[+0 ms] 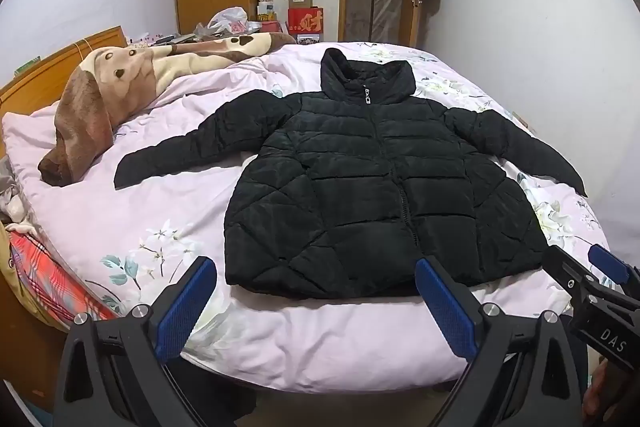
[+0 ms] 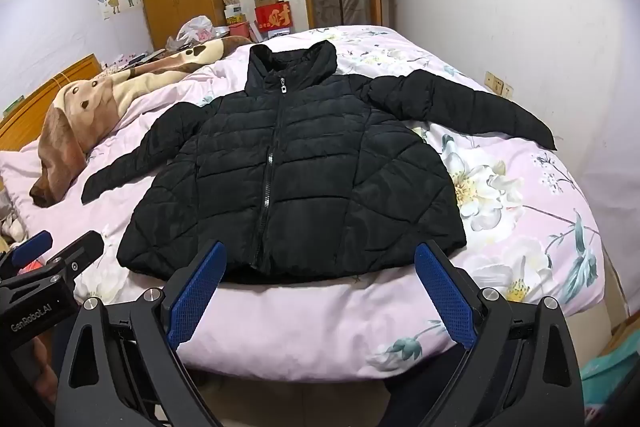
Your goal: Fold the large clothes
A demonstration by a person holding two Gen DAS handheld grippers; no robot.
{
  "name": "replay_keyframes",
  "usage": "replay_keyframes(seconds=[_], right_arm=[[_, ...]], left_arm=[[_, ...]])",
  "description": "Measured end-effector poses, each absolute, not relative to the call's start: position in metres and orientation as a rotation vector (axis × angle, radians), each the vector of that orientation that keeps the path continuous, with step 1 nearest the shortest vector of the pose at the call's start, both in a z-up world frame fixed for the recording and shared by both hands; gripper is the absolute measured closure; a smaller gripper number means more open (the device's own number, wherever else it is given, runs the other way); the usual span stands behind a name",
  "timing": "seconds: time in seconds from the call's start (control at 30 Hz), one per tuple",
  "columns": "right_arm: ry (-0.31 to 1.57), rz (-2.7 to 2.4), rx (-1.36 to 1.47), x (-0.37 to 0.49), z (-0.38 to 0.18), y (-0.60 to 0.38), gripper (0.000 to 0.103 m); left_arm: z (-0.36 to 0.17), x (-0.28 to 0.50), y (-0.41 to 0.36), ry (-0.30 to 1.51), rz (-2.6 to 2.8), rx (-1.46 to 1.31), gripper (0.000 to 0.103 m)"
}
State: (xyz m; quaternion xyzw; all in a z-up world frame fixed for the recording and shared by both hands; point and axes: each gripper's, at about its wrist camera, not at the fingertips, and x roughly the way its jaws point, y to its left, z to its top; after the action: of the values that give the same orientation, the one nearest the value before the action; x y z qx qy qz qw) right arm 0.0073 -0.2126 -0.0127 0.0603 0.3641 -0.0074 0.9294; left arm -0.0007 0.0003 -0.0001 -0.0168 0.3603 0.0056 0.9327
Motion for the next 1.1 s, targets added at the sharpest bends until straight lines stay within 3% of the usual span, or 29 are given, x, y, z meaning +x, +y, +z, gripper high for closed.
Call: replay_keyframes(seconds=[1.1], right_arm=[[0.685, -0.042, 0.072, 0.018, -0.002, -0.210, 0.007]], left_arm=[[0.003, 0.014, 0.009, 0.739, 0.061, -0.064, 0.002]])
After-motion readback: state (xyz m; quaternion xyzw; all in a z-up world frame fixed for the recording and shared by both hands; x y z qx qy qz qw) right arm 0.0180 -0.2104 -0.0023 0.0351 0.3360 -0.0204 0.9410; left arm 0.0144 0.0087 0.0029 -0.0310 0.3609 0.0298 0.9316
